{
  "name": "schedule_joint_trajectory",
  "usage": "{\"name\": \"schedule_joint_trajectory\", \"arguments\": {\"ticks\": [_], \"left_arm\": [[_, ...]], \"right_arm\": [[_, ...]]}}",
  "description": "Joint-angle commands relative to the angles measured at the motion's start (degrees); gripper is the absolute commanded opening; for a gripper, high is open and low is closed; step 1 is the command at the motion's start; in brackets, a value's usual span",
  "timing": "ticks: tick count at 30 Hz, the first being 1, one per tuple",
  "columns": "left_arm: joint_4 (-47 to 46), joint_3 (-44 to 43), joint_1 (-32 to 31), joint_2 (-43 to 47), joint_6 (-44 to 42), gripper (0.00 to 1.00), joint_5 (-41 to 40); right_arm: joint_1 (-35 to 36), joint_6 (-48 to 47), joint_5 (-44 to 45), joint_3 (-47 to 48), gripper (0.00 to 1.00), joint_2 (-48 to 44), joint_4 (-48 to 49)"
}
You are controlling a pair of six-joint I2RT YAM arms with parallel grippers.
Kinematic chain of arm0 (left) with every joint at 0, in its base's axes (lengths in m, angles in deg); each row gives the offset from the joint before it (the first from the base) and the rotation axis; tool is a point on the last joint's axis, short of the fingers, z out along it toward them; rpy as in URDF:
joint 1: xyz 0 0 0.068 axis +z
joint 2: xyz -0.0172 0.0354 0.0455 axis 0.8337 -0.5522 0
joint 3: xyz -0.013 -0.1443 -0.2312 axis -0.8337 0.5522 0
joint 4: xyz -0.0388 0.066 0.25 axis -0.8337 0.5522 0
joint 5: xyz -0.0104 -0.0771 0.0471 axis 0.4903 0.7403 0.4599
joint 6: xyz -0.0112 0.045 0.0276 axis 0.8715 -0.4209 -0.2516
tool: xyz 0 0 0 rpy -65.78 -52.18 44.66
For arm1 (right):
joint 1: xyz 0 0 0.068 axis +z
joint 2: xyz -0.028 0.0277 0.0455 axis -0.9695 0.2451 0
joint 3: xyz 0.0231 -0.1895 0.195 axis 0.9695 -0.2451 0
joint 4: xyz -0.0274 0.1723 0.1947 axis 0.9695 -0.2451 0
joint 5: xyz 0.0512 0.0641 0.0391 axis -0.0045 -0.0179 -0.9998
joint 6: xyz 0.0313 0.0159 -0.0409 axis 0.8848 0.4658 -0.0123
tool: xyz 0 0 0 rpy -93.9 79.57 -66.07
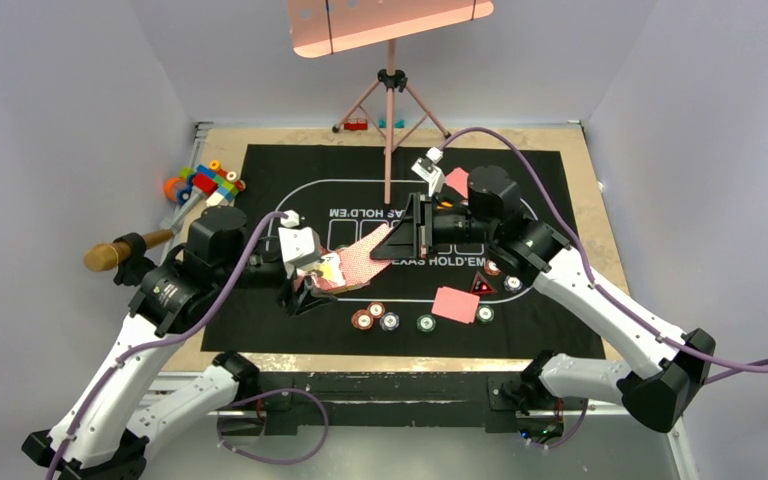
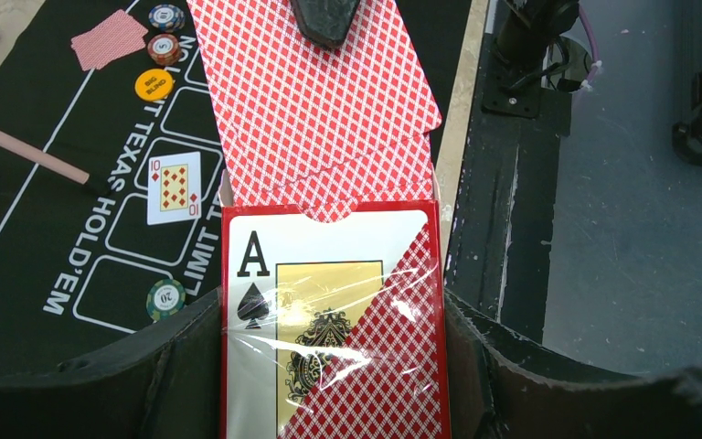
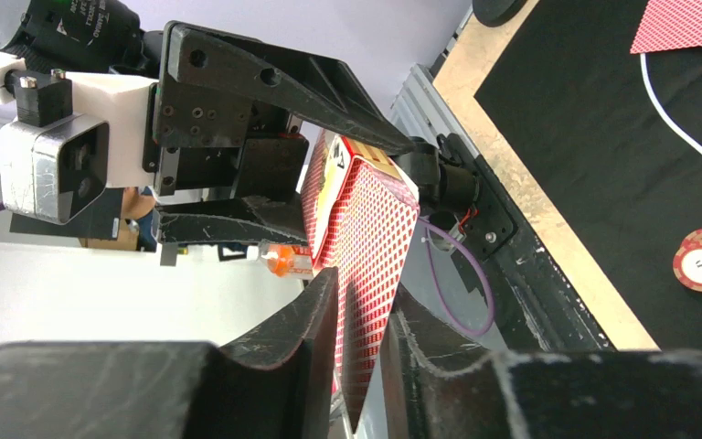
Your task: Distribute texas hold em gaming equipment
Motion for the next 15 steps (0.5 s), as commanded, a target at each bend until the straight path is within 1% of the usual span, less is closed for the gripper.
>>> {"name": "schedule_joint_trajectory", "arguments": {"ticks": [1,7,10,15], "left_arm": [[-3.45,-0.44,0.24,-0.03,-0.15,0.0,1.05],[-3.36,-0.5,0.27,-0.05,-0.12,0.0,1.09],[-3.38,-0.39,0.27,0.13,-0.06,0.0,1.12],[-3.41,-0.31,0.27,0.4,0.11,0.0,1.03]], "right_arm": [[1.07,-0.9,-1.45,3.44,0.28,-0.23,1.37],[1.42,-3.26,-0.79,5.13,0.5,0.12,-1.7],[1.42,-4.47,-0.28,5.64,0.53,0.17,-3.84],[1.42,-7.24,0.34,6.84,0.54,0.26,-8.81]]}}
